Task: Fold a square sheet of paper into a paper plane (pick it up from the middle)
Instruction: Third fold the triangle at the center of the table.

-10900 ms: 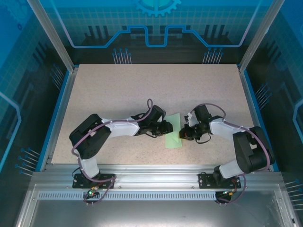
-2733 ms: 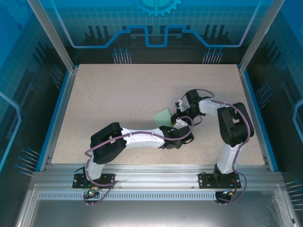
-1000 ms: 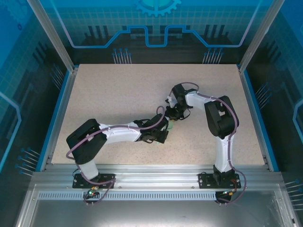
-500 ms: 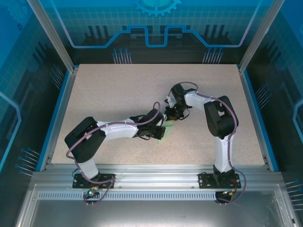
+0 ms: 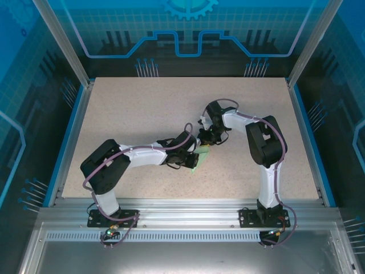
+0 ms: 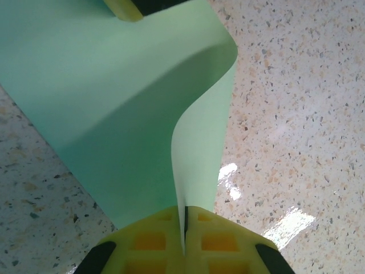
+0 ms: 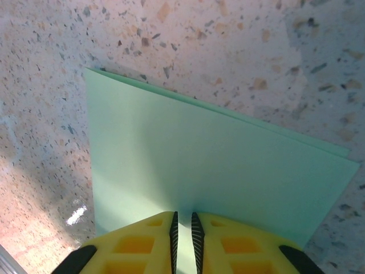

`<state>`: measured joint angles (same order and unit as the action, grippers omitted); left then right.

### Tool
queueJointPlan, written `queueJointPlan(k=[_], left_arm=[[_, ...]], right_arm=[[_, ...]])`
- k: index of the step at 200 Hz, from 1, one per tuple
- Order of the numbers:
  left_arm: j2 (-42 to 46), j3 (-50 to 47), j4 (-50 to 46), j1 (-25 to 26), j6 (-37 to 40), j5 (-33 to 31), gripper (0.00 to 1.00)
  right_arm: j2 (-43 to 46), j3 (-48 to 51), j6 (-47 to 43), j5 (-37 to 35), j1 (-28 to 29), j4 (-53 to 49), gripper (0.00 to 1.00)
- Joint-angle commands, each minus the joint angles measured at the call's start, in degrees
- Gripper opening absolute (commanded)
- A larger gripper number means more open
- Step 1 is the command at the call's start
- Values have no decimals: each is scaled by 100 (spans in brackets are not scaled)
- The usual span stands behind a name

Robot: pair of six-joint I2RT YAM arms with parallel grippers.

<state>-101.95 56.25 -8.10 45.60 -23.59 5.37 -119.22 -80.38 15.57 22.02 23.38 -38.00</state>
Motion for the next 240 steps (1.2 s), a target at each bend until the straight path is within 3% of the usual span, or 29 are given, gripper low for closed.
queueJointPlan(k=[1, 93, 165, 205, 240], left_arm=[[-87, -26, 100, -120, 62, 175, 6], [-250, -43, 164, -208, 103, 351, 9], [-220, -167, 295, -305, 36, 368, 9], [-281, -149, 326, -302, 39, 441, 10], [-308, -176, 353, -307, 34, 487, 10]], right_arm=[[53, 7, 16, -36, 104, -226, 19], [0, -30, 24, -165, 106, -331, 18], [1034, 565, 386, -25, -170, 71, 21], [1659, 1475, 735, 496, -169, 668, 14], [1650, 1808, 901, 989, -39, 983, 13]])
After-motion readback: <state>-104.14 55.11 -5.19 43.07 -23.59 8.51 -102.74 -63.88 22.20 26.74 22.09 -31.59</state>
